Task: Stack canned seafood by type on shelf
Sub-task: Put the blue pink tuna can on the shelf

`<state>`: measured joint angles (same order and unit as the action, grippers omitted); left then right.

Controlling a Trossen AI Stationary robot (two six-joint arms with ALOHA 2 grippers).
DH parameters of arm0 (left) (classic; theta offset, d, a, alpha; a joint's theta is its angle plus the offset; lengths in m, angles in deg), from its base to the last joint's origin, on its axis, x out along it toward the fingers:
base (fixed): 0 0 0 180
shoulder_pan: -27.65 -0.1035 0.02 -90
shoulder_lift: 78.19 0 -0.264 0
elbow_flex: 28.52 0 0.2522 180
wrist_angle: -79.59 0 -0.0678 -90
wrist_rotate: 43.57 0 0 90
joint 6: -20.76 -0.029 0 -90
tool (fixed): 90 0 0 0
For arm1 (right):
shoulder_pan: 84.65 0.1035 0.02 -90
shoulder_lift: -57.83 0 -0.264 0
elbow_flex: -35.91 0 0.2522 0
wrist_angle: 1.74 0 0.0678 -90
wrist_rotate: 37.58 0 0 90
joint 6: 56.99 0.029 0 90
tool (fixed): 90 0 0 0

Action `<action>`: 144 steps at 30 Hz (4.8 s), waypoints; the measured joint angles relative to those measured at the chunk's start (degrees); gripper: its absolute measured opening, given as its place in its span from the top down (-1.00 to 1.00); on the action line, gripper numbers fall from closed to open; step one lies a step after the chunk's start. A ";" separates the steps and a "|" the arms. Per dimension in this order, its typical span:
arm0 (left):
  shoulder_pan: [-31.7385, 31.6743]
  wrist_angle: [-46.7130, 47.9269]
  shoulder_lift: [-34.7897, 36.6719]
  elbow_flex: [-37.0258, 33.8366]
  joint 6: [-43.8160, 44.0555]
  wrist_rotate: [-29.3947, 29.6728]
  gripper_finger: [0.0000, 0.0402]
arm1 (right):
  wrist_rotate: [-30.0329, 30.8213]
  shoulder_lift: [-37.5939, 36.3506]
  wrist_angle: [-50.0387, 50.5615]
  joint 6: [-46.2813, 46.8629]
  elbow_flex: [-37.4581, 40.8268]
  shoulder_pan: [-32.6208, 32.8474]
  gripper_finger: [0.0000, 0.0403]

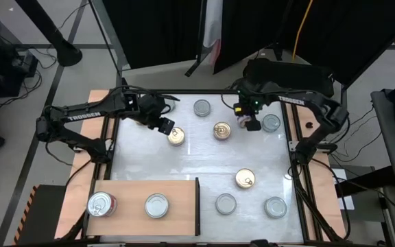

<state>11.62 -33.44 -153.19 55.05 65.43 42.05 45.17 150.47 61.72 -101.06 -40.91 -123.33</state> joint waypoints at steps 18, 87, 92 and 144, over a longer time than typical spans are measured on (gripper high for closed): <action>-0.09 0.02 0.00 -0.01 -8.92 3.16 0.27 | 2.24 -4.90 12.08 19.52 -3.16 2.66 0.16; 7.46 1.55 24.52 2.68 -13.96 -11.97 0.27 | 1.84 8.86 -48.23 139.53 -19.26 58.83 0.13; 7.47 1.55 24.50 2.68 -14.06 -10.60 0.27 | 1.32 8.85 -46.90 140.51 -19.26 58.67 0.13; 7.45 1.38 24.50 2.66 -15.69 -5.49 0.27 | -2.12 9.90 -31.30 137.72 -25.76 58.78 -0.56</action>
<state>19.07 -32.07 -128.69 57.71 49.74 36.56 43.05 160.37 30.42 36.66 -66.67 -64.55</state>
